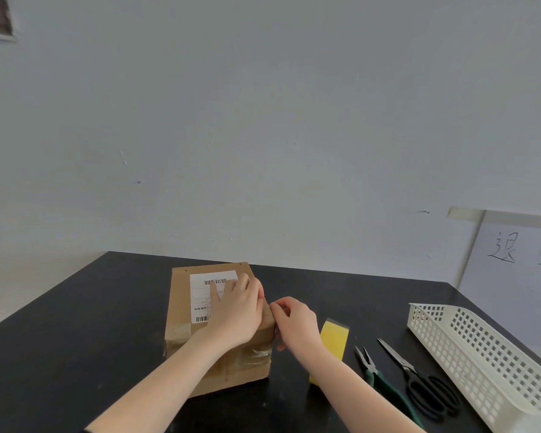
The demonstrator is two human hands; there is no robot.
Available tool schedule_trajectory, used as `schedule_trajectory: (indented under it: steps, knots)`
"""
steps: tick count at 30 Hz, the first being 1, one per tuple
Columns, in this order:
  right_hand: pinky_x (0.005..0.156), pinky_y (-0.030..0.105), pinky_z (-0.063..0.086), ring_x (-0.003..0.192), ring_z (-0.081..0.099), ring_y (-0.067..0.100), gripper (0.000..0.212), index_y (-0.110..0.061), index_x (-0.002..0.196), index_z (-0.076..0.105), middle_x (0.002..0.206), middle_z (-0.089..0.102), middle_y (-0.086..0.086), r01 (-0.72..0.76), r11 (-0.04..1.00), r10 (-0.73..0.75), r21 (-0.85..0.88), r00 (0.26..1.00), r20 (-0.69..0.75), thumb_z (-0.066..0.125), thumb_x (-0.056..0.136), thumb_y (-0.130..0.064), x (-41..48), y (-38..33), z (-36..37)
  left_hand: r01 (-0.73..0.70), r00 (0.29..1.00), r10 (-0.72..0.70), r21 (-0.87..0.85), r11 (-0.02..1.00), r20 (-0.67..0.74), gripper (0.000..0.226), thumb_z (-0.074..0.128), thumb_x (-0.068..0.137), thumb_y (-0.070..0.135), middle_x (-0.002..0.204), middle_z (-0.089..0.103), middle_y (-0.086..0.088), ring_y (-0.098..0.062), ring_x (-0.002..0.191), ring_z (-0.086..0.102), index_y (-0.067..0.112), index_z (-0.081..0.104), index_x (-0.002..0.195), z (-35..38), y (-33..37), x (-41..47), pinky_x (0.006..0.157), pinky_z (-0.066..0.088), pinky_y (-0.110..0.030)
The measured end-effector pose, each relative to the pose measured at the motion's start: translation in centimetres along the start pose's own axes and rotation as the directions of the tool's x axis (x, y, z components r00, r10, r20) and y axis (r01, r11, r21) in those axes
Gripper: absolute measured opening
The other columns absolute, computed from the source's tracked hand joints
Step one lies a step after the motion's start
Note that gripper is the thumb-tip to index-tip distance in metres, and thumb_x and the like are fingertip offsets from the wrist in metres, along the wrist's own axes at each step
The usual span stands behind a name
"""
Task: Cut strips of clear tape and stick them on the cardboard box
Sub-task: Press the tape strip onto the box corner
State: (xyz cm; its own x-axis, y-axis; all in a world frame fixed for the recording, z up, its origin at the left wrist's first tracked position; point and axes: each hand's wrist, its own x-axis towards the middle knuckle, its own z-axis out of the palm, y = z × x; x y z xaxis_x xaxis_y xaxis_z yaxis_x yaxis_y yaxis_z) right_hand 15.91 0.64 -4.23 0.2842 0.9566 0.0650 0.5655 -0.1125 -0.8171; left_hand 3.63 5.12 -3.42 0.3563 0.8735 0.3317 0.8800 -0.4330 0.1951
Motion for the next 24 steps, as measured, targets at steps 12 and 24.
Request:
schedule_trajectory:
  steps: [12,24]
  knots:
    - [0.057,0.022,0.059,0.06,0.066,0.012,0.026,-0.019,0.123,0.055,0.104,0.066,0.007,-0.094,0.995,0.09,0.044,0.992,0.089,0.043,0.103,-0.03,-0.5,0.2,0.5,0.008,0.999,-0.012,-0.136,0.991,-0.03,0.012,0.038,0.101,0.026,0.126,0.045,0.007,-0.015,0.125,0.04,0.03,0.047,0.107,0.2,-0.3,0.1,0.118,0.018,-0.053]
    - [0.061,0.03,0.062,0.06,0.068,0.016,0.022,-0.017,0.118,0.055,0.092,0.068,0.012,-0.143,0.98,0.132,0.142,0.988,0.086,0.04,0.103,-0.023,-1.0,0.4,0.1,0.05,0.998,-0.055,-0.233,0.971,-0.014,0.005,0.043,0.1,0.03,0.12,0.051,0.011,-0.013,0.12,0.045,0.031,0.047,0.096,-0.3,-0.8,0.3,0.116,0.016,-0.054]
